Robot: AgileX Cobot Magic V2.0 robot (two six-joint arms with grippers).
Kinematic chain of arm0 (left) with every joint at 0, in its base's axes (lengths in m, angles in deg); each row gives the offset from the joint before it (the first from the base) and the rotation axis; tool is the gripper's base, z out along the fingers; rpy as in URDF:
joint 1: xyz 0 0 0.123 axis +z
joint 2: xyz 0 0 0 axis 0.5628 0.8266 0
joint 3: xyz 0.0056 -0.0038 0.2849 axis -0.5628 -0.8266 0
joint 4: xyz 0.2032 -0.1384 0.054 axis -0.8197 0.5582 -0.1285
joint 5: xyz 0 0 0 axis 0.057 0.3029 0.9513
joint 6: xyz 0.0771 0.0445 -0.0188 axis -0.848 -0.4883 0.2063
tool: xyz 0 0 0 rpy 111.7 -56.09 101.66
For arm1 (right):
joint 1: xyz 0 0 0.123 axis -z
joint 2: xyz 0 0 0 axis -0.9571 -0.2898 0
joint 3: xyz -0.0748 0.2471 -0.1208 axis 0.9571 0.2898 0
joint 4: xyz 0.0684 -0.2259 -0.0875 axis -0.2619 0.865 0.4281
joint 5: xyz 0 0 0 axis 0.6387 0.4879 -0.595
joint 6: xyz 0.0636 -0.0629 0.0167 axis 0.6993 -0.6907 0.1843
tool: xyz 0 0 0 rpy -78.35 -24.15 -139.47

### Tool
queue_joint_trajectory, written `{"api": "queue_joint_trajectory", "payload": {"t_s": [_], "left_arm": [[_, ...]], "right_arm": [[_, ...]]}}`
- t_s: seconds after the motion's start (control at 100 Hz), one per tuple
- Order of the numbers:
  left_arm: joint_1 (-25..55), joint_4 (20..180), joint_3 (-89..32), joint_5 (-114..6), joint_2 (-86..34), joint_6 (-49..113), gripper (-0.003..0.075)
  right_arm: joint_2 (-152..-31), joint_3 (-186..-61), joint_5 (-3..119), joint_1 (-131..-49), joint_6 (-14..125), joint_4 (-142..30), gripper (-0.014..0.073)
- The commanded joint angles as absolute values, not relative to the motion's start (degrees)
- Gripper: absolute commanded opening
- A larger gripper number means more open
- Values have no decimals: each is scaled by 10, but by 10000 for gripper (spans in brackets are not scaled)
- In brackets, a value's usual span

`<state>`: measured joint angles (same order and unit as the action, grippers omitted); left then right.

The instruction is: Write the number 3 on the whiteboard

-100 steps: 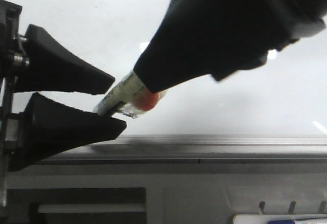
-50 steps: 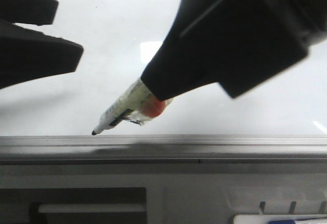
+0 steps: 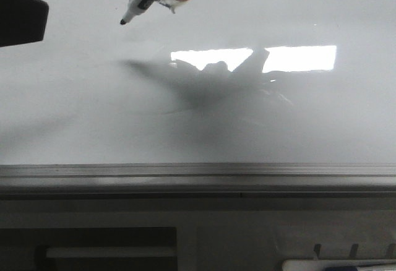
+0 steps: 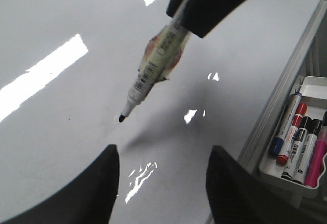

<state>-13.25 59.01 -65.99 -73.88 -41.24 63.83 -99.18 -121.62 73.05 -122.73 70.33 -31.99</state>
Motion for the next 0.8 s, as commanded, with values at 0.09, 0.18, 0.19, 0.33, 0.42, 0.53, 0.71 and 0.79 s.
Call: {"api": "queue_joint_trajectory", "payload": {"t_s": [0.09,0.18,0.19,0.33,0.42,0.53,0.71,0.79], "left_arm": [[-134,600,-644,-774,-415,644,310],[-134,600,-644,-774,-415,644,310],[-134,600,-644,-774,-415,644,310],[-134,600,-644,-774,-415,644,310],[-134,600,-644,-774,-415,644,310],[-134,600,-644,-774,-415,644,310],[-134,600,-644,-774,-415,644,310],[-134,600,-644,-774,-415,644,310]], "right_arm": [[-1011,-1280,720,-1208,706,-311,-61],[-1026,-1295,719,-1204,706,-311,-61],[-1027,-1297,719,-1204,706,-311,-61],[-1045,-1316,718,-1202,706,-308,-61],[-1055,-1326,719,-1194,706,-307,-61],[-1062,-1334,722,-1179,706,-306,-61],[-1050,-1339,750,-1155,706,-294,-57],[-1041,-1339,777,-1149,706,-292,-38]]}}
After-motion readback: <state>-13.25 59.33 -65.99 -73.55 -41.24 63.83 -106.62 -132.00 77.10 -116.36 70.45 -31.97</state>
